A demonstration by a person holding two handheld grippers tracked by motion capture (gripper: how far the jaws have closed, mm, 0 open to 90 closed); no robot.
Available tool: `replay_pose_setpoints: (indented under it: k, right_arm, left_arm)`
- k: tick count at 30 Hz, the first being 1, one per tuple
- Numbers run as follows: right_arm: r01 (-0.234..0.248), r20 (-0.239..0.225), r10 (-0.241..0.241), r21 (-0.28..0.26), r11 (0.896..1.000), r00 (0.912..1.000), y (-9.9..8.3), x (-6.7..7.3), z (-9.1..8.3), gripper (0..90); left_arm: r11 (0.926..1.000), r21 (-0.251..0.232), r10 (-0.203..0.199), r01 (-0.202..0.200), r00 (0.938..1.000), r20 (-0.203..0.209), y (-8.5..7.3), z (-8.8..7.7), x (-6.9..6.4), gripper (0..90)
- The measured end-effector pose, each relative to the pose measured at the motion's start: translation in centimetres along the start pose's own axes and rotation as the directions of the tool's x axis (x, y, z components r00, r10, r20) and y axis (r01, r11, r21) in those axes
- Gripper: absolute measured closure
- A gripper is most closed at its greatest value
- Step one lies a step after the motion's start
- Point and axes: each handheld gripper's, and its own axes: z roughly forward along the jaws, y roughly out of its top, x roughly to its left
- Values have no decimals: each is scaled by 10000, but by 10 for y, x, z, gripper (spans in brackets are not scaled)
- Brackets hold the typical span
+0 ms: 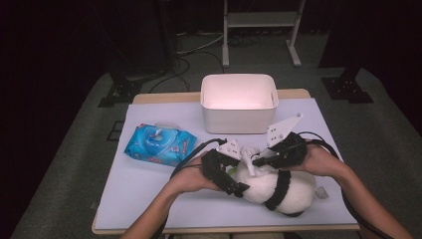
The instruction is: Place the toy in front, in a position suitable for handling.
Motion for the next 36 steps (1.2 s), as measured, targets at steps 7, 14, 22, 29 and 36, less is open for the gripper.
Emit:
replay_pose_setpoints:
  k: [7,14,22,29,36]
  right_arm:
    - [-436,-31,437,125,9990,9990,-16,-4,-1,819]
    - [-859,65,857,351,9957,9963,-38,-5,-6,818]
    - [-1107,96,1104,523,9925,9938,-57,2,-4,819]
    - [-725,63,723,571,9957,9974,-53,13,7,821]
    - [-207,-28,210,691,9974,9998,-44,27,15,821]
  left_arm:
    - [9998,52,-199,199,9997,121,-10,1,4,174]
    - [9991,164,-386,383,9991,167,-18,3,6,174]
    - [9970,499,-611,599,9979,229,-31,7,9,172]
    - [9943,554,-923,906,9953,282,-42,3,13,170]
    - [9952,392,-904,896,9957,199,-41,-2,14,146]
